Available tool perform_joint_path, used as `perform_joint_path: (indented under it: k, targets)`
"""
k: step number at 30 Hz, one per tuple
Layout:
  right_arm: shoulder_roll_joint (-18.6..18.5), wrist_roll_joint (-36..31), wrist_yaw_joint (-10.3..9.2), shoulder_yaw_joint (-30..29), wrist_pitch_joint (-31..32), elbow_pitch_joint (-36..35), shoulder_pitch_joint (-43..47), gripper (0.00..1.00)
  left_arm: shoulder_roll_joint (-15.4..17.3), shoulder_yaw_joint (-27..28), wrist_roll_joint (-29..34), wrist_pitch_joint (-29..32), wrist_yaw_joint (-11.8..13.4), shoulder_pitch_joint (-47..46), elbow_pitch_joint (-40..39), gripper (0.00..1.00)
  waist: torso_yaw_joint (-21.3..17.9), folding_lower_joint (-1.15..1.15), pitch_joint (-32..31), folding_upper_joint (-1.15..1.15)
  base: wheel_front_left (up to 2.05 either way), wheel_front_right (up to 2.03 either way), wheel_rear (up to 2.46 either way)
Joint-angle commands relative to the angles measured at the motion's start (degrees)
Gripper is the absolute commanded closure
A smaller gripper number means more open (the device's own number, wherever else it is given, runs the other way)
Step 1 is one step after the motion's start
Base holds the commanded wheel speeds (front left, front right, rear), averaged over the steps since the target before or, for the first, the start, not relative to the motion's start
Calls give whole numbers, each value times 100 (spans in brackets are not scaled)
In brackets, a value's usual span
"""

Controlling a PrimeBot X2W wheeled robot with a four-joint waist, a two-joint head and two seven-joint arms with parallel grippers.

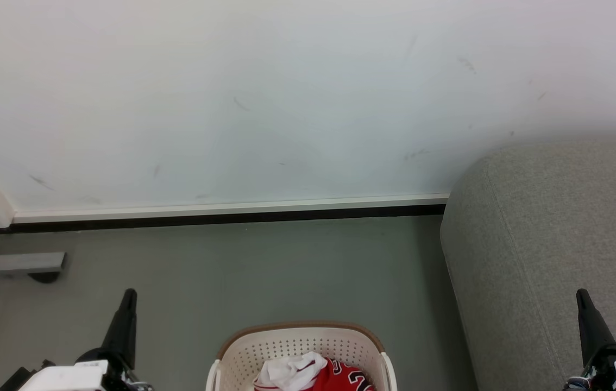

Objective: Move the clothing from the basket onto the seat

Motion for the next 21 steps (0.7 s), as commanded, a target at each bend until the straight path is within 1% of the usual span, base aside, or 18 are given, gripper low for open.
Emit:
perform_joint_path:
  k: [1,21]
  targets:
    - [-42,12,-13,-21,13,-34,-78,100,37,9,-84,19,-28,-43,-23,100,0,0,0,0,0,0,0]
    - [-42,12,-13,-21,13,-34,-77,100,37,9,-84,19,-28,-43,-23,100,0,0,0,0,0,0,0]
